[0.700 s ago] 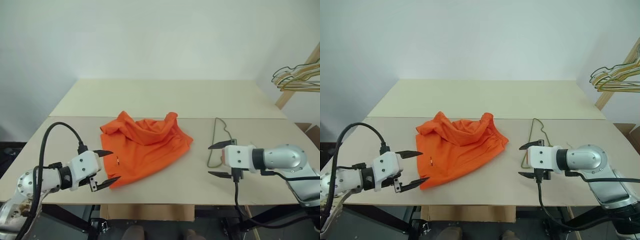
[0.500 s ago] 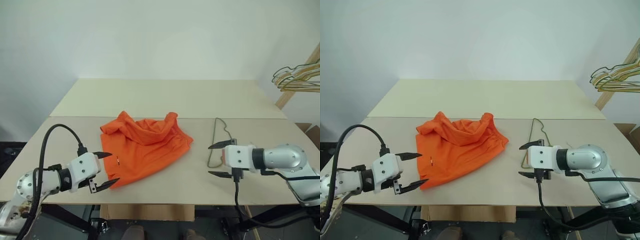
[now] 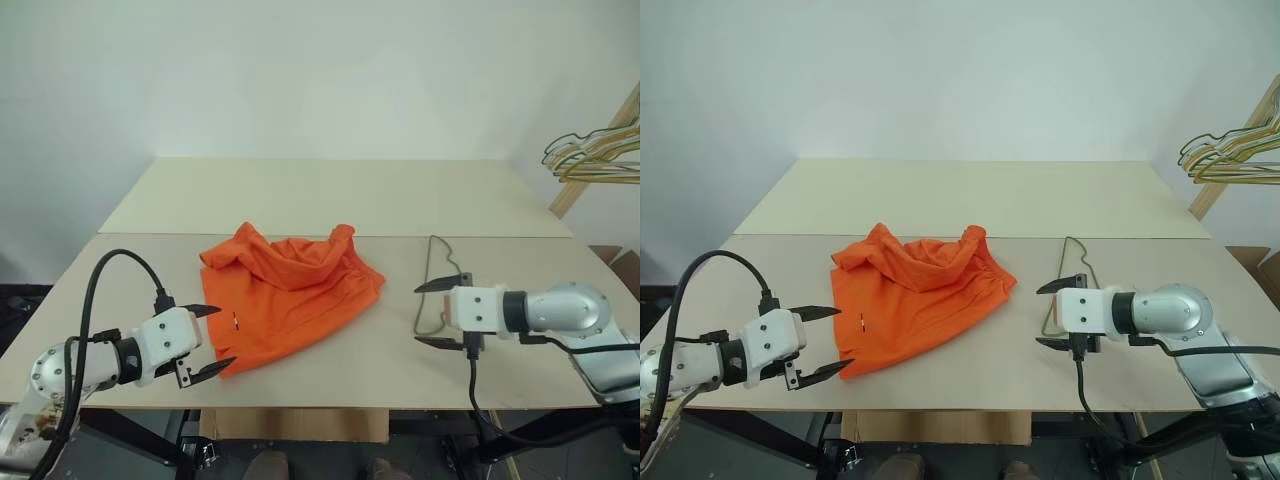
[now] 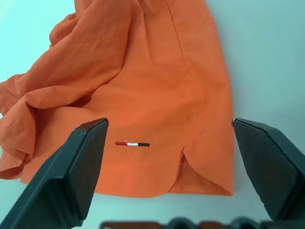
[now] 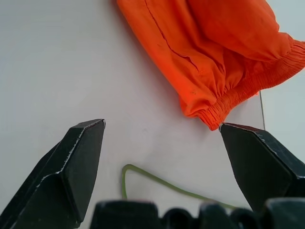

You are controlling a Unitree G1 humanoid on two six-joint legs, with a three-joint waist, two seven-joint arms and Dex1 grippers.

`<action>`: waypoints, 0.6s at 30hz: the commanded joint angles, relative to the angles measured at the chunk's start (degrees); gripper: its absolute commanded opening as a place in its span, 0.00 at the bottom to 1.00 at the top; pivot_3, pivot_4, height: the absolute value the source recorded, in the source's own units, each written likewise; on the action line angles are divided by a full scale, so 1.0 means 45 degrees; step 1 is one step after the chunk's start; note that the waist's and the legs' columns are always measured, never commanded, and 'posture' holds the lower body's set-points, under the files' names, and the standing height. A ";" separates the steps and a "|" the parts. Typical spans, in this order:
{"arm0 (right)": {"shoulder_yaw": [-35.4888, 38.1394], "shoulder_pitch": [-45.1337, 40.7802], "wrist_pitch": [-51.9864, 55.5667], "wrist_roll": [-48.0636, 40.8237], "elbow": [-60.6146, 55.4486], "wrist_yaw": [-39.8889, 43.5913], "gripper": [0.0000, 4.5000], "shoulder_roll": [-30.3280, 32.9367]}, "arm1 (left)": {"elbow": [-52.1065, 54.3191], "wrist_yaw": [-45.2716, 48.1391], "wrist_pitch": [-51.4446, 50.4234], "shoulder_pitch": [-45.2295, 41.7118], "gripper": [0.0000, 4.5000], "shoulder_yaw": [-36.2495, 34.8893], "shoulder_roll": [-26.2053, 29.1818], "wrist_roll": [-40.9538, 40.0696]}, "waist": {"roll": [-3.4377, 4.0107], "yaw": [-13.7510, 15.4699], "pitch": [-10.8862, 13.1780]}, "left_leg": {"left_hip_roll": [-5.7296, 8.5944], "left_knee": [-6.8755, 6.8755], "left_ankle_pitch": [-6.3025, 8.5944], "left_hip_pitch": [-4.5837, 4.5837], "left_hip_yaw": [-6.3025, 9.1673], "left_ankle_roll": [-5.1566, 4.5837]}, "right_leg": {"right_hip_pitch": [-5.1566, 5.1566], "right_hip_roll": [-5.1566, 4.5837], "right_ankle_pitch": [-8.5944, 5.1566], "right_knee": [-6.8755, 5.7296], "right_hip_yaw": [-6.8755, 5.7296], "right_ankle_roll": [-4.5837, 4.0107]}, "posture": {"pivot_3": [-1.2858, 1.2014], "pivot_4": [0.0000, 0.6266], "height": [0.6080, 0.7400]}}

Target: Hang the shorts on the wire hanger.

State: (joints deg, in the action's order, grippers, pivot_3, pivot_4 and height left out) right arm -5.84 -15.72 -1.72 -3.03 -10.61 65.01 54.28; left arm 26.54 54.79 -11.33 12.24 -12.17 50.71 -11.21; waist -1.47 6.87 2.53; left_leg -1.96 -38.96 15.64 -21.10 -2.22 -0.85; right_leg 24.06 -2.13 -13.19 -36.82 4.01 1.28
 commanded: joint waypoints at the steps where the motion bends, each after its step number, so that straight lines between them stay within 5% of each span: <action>1: -0.0026 -0.0787 -0.1058 0.0584 0.0623 -0.0224 0.99 -0.0015 | 0.0239 0.0110 0.0047 -0.0057 1.00 0.0087 0.0190 0.0011 | 0.0000 0.0000 0.0000 | 0.0001 0.0001 0.0000 -0.0003 0.0000 0.0000 | 0.0003 0.0000 0.0000 0.0002 0.0000 -0.0001 | 0.60 0.00 1.00; 6: -0.1290 -0.2124 -0.3548 0.2759 0.2822 -0.1340 0.99 -0.0744 | -0.0273 0.0311 0.0241 -0.0254 1.00 0.0395 0.0445 0.0354 | 0.0000 -0.0153 -0.0001 | -0.0001 0.0001 0.0000 -0.0001 -0.0005 0.0001 | 0.0004 0.0001 0.0001 0.0002 0.0001 -0.0002 | 0.59 0.00 1.00; 18: -0.4342 -0.6576 -0.8326 0.8560 1.0602 -0.7694 0.99 -0.3700 | -0.0282 0.0521 0.0406 -0.0068 1.00 0.0337 0.0362 0.0348 | 0.0000 -0.0761 -0.0002 | 0.0002 0.0019 -0.0008 -0.0005 -0.0019 0.0014 | 0.0023 -0.0008 0.0011 -0.0013 0.0029 -0.0019 | 0.60 0.00 1.00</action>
State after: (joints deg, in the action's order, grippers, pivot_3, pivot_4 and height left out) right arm -24.39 -42.59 -36.10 33.39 33.69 34.11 38.62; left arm 23.93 57.27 -10.25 11.55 -9.84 52.10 -9.19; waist -1.47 3.45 2.52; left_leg -1.95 -38.86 15.61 -21.14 -2.30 -0.78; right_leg 24.17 -2.17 -13.14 -36.88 4.13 1.19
